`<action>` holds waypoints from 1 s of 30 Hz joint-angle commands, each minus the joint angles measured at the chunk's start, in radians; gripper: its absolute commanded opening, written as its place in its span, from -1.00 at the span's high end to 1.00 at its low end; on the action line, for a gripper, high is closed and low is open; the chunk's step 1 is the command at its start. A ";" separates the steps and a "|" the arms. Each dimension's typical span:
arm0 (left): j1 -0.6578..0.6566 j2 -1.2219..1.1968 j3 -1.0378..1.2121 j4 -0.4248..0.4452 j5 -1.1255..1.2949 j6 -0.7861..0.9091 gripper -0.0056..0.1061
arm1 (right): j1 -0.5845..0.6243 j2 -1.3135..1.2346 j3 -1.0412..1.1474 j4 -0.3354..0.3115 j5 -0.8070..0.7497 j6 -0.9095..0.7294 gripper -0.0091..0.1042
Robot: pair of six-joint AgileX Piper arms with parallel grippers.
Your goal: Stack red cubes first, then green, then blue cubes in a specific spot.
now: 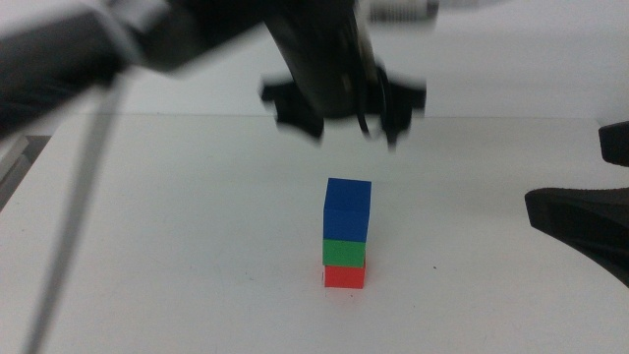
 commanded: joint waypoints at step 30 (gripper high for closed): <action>0.634 -1.412 1.263 -0.058 -0.659 0.458 -0.78 | 0.000 -0.003 0.002 -0.006 -0.008 -0.006 -0.80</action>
